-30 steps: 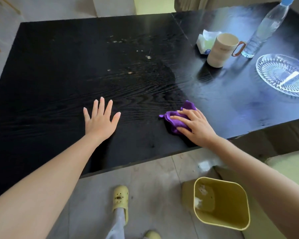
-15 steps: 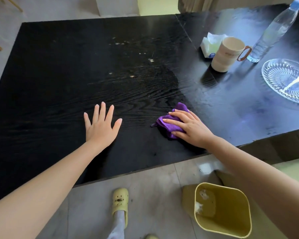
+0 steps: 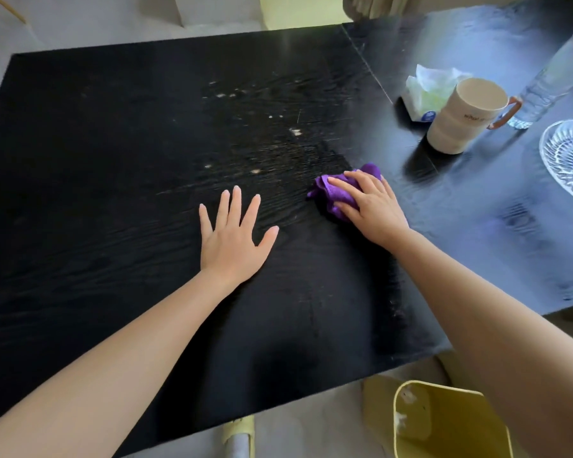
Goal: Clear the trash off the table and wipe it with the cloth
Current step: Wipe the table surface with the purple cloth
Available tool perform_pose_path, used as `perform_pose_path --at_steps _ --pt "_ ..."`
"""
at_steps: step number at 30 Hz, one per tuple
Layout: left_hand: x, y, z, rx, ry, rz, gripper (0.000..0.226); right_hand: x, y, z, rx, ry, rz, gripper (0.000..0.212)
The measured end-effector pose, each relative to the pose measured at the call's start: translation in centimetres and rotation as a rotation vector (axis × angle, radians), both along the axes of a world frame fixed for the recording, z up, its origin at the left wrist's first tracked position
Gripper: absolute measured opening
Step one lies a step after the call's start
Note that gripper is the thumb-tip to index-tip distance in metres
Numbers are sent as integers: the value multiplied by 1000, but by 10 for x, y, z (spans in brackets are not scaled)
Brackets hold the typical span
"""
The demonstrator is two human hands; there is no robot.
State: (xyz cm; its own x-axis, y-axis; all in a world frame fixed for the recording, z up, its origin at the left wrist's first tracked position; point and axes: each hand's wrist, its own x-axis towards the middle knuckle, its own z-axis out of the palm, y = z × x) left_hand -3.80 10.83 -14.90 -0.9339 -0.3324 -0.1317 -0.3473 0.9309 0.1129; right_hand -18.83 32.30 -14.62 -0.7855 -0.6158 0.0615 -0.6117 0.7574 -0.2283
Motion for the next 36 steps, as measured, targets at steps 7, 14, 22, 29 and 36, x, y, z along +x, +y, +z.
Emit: perform_pose_path --at_steps 7,14,22,29,36 --pt "1 1 -2 -15 17 -13 72 -74 -50 -8 -43 18 -169 46" --pt "2 1 1 9 -2 -25 70 -84 -69 -4 -66 0 -258 45" --pt "17 -37 8 33 -10 -96 68 -52 -73 0 -99 -14 -305 42" --pt "89 -122 7 18 3 108 68 -34 -96 7 -70 -56 -335 41" --pt "163 -196 10 -8 -23 277 71 2 -170 11 -57 -98 -269 44"
